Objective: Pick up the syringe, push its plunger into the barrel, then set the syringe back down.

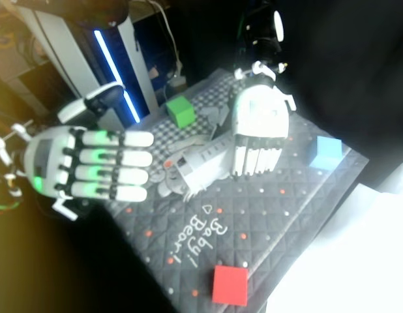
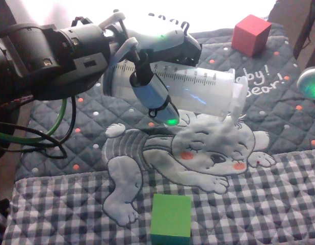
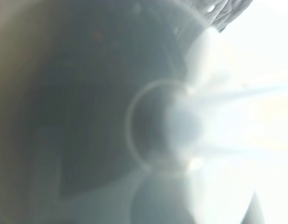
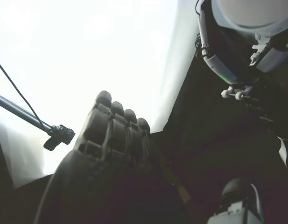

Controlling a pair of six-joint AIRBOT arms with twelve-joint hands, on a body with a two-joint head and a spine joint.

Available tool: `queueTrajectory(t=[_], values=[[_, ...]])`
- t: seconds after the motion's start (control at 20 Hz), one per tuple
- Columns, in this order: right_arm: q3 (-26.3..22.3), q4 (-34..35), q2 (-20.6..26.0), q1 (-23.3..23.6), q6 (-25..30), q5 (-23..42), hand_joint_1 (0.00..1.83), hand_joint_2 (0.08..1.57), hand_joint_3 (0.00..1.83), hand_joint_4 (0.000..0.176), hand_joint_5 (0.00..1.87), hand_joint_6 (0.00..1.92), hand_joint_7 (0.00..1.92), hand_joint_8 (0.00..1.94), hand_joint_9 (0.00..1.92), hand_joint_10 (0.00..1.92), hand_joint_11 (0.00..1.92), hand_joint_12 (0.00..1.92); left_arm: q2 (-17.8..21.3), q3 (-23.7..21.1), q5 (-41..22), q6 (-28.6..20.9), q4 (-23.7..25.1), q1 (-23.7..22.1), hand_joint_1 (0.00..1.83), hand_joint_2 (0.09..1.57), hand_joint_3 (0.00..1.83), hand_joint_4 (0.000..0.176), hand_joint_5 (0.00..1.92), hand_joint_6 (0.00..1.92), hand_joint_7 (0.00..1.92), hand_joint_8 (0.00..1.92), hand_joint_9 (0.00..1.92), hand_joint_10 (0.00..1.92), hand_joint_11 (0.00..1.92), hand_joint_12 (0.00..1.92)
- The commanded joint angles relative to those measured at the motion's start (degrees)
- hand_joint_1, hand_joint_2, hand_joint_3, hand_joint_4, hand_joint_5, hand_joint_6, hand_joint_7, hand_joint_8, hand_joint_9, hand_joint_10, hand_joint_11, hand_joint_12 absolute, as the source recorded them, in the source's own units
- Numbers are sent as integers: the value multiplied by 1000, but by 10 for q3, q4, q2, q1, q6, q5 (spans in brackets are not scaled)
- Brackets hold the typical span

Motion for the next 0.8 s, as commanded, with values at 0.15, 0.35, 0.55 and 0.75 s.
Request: queueTrajectory(t=[0.15, 0.35, 0.55, 0.75], values=[[0, 6, 3, 8, 2, 74, 33, 817, 0, 0, 13, 2, 0, 0, 9, 0, 63, 8, -4, 1, -62, -2, -6, -4, 1274, 1025, 218, 123, 905, 1921, 1098, 1921, 1301, 1921, 1418, 1921], [0, 6, 3, 8, 2, 74, 22, 828, 4, 0, 0, 0, 0, 0, 0, 0, 52, 3, -4, 1, -62, -2, -6, -1, 1013, 1055, 386, 0, 760, 1459, 824, 1878, 962, 1921, 974, 1921], [0, 6, 3, 8, 2, 74, 22, 822, 2, 0, 7, 2, 0, 0, 12, 4, 68, 9, -4, 1, -61, -2, -6, 2, 1068, 1120, 6, 59, 960, 1084, 914, 601, 785, 945, 461, 1597], [1, 7, 3, 8, 2, 75, 14, 821, 2, 0, 7, 1, 0, 0, 9, 1, 65, 7, -6, 1, -60, -2, -3, 3, 1008, 1111, 0, 176, 971, 1013, 829, 2, 779, 33, 260, 1043]])
